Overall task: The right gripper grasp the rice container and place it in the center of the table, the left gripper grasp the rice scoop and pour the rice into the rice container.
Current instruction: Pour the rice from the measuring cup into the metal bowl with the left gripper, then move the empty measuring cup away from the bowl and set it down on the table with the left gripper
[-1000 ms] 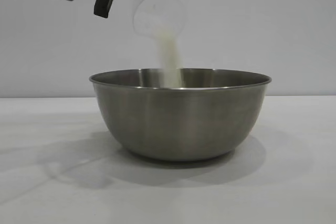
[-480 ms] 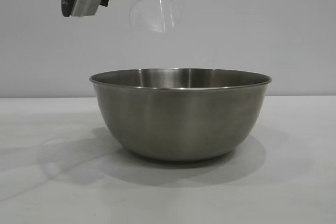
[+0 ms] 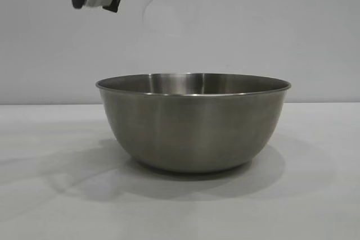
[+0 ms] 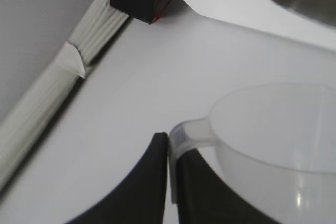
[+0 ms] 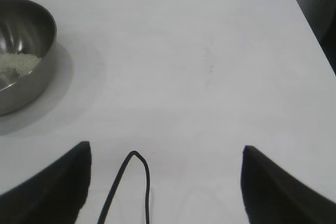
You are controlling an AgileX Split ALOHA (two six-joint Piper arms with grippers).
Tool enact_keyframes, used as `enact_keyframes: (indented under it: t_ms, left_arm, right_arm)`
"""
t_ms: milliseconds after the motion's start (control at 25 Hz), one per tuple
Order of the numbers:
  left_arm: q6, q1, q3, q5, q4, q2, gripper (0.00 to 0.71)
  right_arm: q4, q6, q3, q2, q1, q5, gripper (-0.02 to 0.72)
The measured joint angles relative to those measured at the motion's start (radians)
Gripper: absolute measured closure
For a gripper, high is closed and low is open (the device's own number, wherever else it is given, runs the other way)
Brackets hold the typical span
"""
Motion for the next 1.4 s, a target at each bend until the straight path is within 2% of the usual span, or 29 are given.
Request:
enact_keyframes:
  t_ms: [160,280,480,640,800,920,1120,1200,1280,1400]
  left_arm:
    - [-0.299,0.000,0.002,0.000,-0.165,0.000,0.710]
    - [-0.473,0.000,0.012,0.002,-0.388,0.000,0.710]
    - [-0.542,0.000,0.059,0.005,-0.811,0.000,0.710]
    - [-0.552,0.036,0.125,-0.036,-1.003,0.000,0.710]
    - [-0.622,0.100,0.219,-0.142,-1.124,0.000,0.710]
    - [-0.736,0.133,0.282,-0.178,-1.177,0.000,0.710]
    - [-0.817,0.142,0.402,-0.211,-1.183,0.000,0.710]
    - [-0.819,0.142,0.449,-0.259,-1.183,0.007,0.710]
    - [-0.819,0.142,0.486,-0.302,-1.193,0.040,0.710]
    - [-0.821,0.142,0.518,-0.310,-1.209,0.120,0.710]
  right_arm:
    - [0.000,0.000,0.000,0.000,0.000,0.000,0.201]
    - [0.000,0.000,0.000,0.000,0.000,0.000,0.201]
    - [0.000,0.000,0.000,0.000,0.000,0.000,0.201]
    - [0.000,0.000,0.000,0.000,0.000,0.000,0.201]
    - [0.000,0.000,0.000,0.000,0.000,0.000,0.201]
    - [0.000,0.000,0.000,0.000,0.000,0.000,0.201]
    - [0.000,0.000,0.000,0.000,0.000,0.000,0.201]
    - [0.000,0.000,0.000,0.000,0.000,0.000,0.201]
    - [0.000,0.000,0.000,0.000,0.000,0.000,0.201]
    - [0.000,0.000,0.000,0.000,0.000,0.000,0.201]
